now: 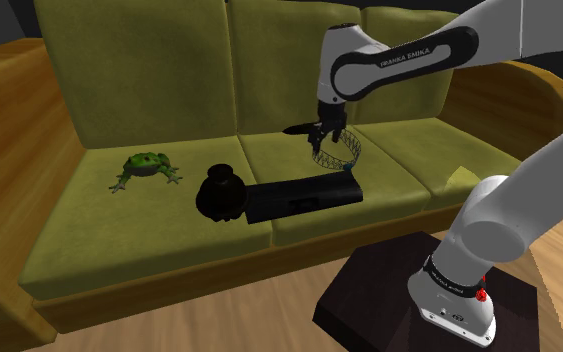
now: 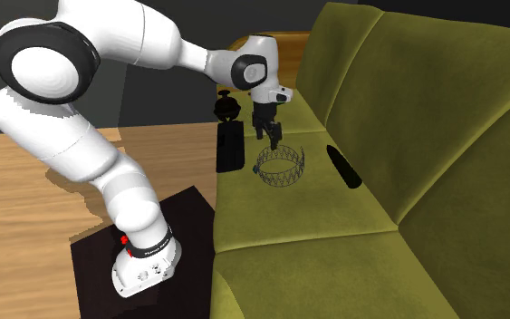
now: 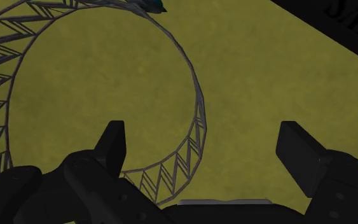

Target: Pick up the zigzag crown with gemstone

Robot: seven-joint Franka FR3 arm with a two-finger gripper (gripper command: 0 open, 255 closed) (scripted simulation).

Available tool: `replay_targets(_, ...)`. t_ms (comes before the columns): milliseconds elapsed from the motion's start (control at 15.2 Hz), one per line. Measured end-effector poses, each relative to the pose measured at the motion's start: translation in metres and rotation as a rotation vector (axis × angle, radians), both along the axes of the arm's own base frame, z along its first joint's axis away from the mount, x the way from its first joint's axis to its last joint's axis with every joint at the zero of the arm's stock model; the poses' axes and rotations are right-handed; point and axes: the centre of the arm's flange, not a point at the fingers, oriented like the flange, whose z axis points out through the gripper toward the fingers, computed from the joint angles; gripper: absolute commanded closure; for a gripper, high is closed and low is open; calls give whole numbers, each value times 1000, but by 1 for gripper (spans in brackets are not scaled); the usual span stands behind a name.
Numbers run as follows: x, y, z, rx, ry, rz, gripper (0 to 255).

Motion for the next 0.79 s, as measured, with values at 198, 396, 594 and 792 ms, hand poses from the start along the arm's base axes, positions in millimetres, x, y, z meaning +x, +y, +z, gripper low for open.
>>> replay_targets(198, 3, 0, -16, -2, 1, 0, 0)
replay_targets(396, 4, 0, -32, -2, 1, 0, 0)
replay_targets(594, 4, 0, -35, -2, 0, 0, 255)
replay_targets(792, 4, 0, -35, -2, 0, 0, 255)
